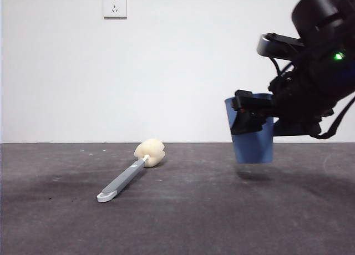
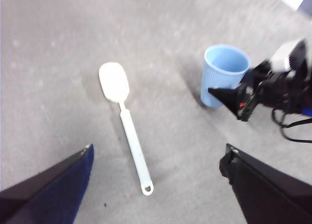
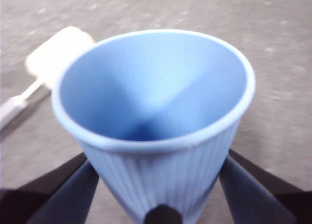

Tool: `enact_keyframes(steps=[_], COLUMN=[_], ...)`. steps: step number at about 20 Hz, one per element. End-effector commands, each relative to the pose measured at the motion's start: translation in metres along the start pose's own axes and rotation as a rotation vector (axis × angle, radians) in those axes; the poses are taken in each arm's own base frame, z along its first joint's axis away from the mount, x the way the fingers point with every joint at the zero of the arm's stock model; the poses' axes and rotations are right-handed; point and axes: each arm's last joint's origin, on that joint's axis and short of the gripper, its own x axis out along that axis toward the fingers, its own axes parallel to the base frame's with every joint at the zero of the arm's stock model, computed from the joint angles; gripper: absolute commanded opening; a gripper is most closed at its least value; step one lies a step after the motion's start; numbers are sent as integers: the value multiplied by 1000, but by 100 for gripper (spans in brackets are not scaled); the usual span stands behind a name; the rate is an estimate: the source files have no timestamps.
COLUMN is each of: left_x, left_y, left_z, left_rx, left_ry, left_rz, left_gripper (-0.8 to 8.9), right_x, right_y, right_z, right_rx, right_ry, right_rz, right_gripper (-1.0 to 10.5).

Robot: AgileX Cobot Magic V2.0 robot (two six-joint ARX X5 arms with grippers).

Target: Pick up the cup brush,pick up the cup,insert the brush into the cup,clean the cup,put the cup brush back,put the cup back to the fixed position on the table

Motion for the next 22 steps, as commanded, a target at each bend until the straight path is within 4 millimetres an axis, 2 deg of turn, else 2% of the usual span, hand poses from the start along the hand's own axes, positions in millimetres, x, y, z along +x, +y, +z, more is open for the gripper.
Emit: enact_keyframes(steps=[1, 7, 10, 12, 15, 22], left_x=[-6, -8, -8, -8, -8, -8], left_y=[1, 1, 1, 2, 2, 2], left_z=[-2, -3, -4, -4, -5, -6], left_rx=[-1, 0, 1, 3, 5, 6], left_ry=[-11, -9, -3, -2, 9, 22], left_rz=[-24, -23, -21, -17, -14, -10], left_gripper=[448, 448, 448, 448, 448, 448], right_x=[6, 23, 23, 23, 23, 12], right_y=[-3, -2, -2, -2, -2, -2], right_z=[-8, -32, -34, -37, -40, -25], right_rx=[1, 1, 0, 1, 1, 5], right_ry=[7, 58, 74, 103, 138, 112], right_rz=[23, 42, 45, 43, 43, 40], right_gripper=[-17, -17, -15, 29, 257, 623])
